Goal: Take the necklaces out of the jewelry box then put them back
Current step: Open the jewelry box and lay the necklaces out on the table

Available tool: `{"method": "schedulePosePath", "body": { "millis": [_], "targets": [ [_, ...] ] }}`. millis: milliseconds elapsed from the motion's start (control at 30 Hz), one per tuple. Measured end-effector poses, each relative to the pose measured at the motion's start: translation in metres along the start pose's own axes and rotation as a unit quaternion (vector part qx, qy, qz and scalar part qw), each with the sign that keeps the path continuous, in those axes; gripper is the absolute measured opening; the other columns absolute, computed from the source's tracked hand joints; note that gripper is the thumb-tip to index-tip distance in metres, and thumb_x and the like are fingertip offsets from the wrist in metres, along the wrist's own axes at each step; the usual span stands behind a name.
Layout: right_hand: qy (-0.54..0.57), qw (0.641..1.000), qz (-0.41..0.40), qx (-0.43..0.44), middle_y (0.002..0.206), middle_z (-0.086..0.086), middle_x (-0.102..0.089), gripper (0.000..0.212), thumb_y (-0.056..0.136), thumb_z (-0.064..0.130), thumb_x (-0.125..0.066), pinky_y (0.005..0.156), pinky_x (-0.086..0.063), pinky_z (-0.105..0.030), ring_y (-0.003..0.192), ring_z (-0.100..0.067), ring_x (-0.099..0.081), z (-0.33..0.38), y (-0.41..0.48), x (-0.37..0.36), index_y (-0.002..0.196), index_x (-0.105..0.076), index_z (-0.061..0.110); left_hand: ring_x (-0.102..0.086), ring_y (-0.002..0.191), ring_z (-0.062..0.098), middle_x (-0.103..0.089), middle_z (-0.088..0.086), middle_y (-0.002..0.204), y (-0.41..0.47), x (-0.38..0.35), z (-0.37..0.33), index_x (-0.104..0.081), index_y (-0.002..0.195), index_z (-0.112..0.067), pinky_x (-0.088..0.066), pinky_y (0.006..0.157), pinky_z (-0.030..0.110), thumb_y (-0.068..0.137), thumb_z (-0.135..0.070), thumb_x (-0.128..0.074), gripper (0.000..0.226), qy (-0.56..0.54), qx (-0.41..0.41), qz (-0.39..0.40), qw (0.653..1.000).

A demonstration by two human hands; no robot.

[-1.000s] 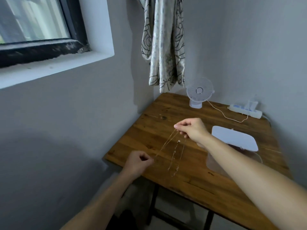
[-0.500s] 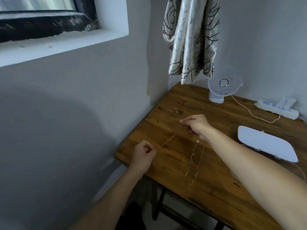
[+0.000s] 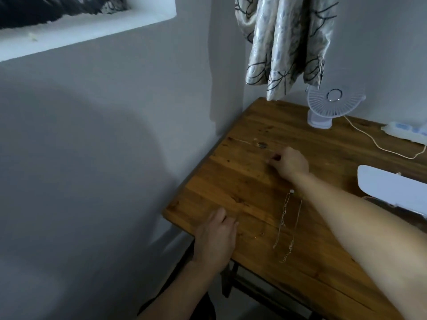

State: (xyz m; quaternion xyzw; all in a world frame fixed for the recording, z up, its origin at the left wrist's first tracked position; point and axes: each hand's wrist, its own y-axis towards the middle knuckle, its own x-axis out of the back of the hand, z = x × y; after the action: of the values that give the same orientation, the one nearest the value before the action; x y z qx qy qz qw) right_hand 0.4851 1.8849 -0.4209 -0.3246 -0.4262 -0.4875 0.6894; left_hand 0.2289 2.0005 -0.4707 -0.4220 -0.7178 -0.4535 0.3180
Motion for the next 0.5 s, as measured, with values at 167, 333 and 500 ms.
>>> {"method": "schedulePosePath", "body": {
  "millis": [167, 333, 500],
  "targets": [
    [-0.009, 0.999, -0.045, -0.003, 0.098, -0.002, -0.069, 0.027, 0.087, 0.047, -0.062, 0.072, -0.047, -0.036, 0.093, -0.025, -0.062, -0.008, -0.006, 0.014, 0.099, -0.071, 0.025, -0.053, 0.065, 0.008, -0.054, -0.006, 0.073, -0.007, 0.006, 0.003, -0.071, 0.073, -0.018, -0.036, 0.047, 0.019, 0.081, -0.02, -0.074, 0.009, 0.018, 0.008, -0.001, 1.0],
    [0.041, 0.994, -0.096, 0.016, 0.103, 0.0, -0.071, 0.023, 0.089, 0.043, -0.062, 0.075, -0.054, -0.04, 0.089, -0.023, -0.065, -0.026, -0.037, 0.052, 0.1, -0.071, 0.025, -0.054, 0.066, 0.011, -0.052, -0.005, 0.074, -0.016, 0.02, 0.0, -0.065, 0.072, -0.02, -0.04, 0.046, 0.022, 0.079, -0.016, -0.075, 0.013, 0.019, 0.029, 0.019, 0.999],
    [0.084, 0.993, -0.08, -0.001, 0.092, 0.004, -0.071, 0.016, 0.085, 0.04, -0.068, 0.073, -0.051, -0.035, 0.085, -0.017, -0.061, -0.064, -0.078, 0.096, 0.086, -0.074, 0.025, -0.054, 0.075, 0.01, -0.055, -0.005, 0.082, -0.02, 0.026, -0.046, -0.063, 0.076, -0.019, -0.051, 0.05, 0.025, 0.076, -0.012, -0.073, 0.012, -0.014, -0.012, 0.038, 0.999]
  ]
}}
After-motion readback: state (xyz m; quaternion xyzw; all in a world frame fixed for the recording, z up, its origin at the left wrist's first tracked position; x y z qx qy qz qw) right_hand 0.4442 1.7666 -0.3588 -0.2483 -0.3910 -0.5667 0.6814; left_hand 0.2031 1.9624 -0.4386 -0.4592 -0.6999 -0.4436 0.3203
